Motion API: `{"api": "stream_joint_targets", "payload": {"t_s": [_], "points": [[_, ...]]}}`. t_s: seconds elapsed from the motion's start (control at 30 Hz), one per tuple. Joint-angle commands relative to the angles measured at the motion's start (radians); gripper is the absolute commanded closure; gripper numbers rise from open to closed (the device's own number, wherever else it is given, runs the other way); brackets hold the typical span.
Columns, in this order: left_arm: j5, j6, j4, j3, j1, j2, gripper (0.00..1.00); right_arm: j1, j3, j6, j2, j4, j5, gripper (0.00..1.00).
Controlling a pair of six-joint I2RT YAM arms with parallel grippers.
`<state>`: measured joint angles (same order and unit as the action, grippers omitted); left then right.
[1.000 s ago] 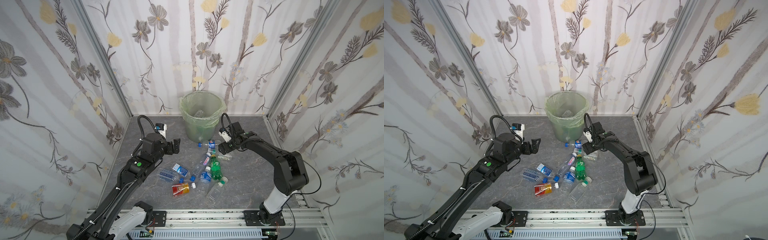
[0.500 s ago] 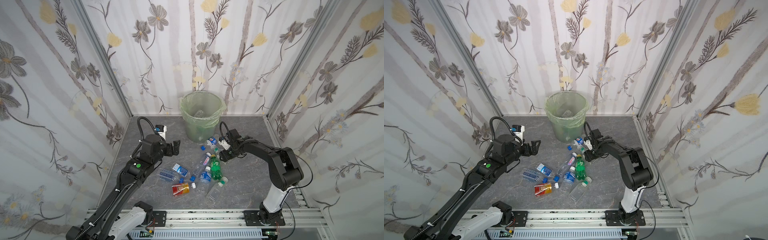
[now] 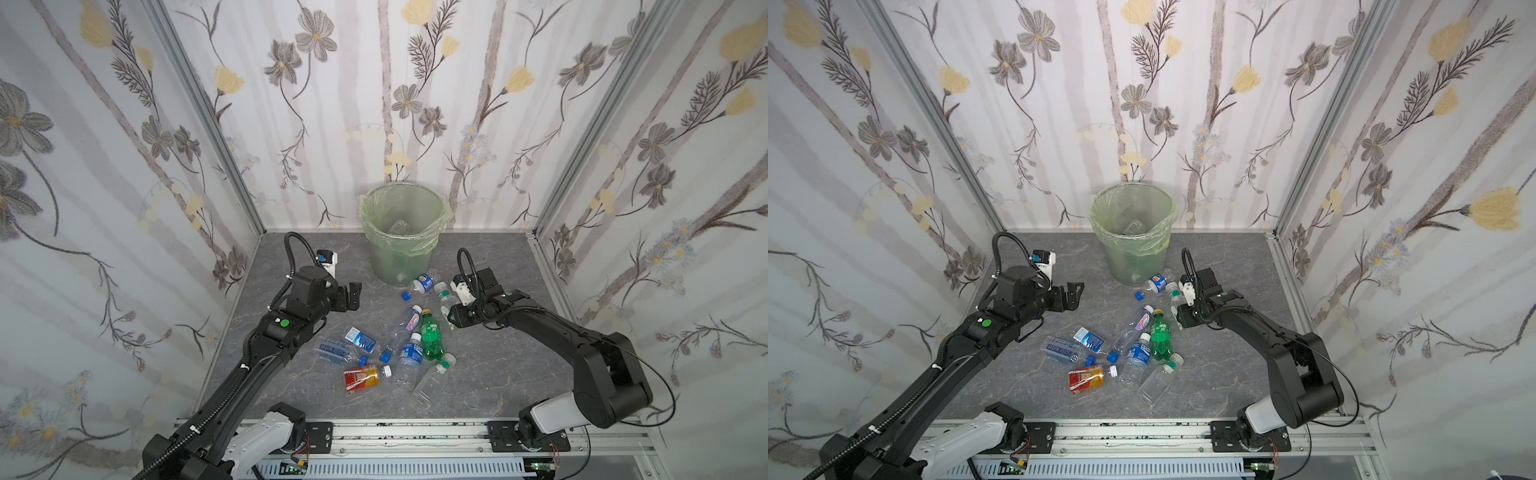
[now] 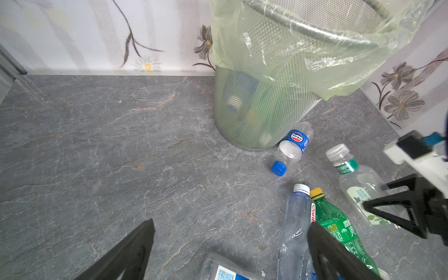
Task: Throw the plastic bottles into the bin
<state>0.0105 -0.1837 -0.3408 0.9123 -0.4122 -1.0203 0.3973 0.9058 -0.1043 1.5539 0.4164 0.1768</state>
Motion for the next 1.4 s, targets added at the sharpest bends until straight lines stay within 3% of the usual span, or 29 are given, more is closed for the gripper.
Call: {"api": "stream_joint_targets", "payload": {"t_s": [0.0, 0.2, 0.3, 0.4, 0.5, 0.6, 0.63, 0.73, 0.8, 0.9, 1.1, 1.23, 1.37], "points": [[-0.008, -0.019, 0.014, 0.005, 0.006, -0.003, 0.00, 0.002, -0.015, -0.042, -0.123, -0.112, 0.018, 0.62], [0.003, -0.028, 0.013, -0.003, 0.012, 0.010, 0.00, 0.016, -0.021, -0.075, -0.411, -0.233, 0.052, 0.71], [0.002, -0.033, 0.013, -0.008, 0.016, 0.023, 0.00, 0.059, -0.047, -0.088, -0.548, -0.357, 0.017, 0.66], [-0.001, -0.053, 0.011, -0.018, 0.028, 0.023, 0.00, 0.063, 0.004, -0.100, -0.554, -0.415, 0.030, 0.66], [0.024, -0.073, 0.010, -0.019, 0.040, 0.006, 0.00, 0.065, 0.182, -0.082, -0.396, -0.409, 0.059, 0.67], [0.059, -0.076, 0.011, -0.016, 0.042, -0.009, 0.00, 0.077, 0.508, -0.072, -0.117, -0.323, 0.101, 0.66], [0.071, -0.076, 0.008, -0.015, 0.042, -0.010, 0.00, 0.084, 0.643, -0.073, -0.005, -0.260, 0.099, 0.58], [0.102, -0.069, -0.009, -0.004, 0.043, -0.014, 0.00, 0.095, 0.996, -0.082, 0.280, -0.028, 0.056, 0.18], [0.109, -0.056, -0.032, 0.007, 0.044, -0.014, 0.00, 0.092, 1.112, -0.086, 0.376, 0.081, 0.031, 0.11], [0.120, -0.024, -0.064, 0.019, 0.044, -0.017, 0.00, 0.092, 1.064, -0.084, 0.364, 0.092, 0.026, 0.08], [0.187, 0.107, -0.110, 0.079, 0.038, -0.068, 0.00, 0.085, 0.743, -0.068, 0.146, -0.025, -0.027, 0.05], [0.189, 0.288, -0.179, 0.114, -0.022, -0.117, 0.00, 0.053, 0.491, -0.084, -0.026, -0.113, -0.044, 0.04], [0.072, 0.494, -0.241, 0.116, -0.118, -0.158, 0.00, -0.018, 0.217, -0.134, -0.188, -0.227, -0.021, 0.02]]}}
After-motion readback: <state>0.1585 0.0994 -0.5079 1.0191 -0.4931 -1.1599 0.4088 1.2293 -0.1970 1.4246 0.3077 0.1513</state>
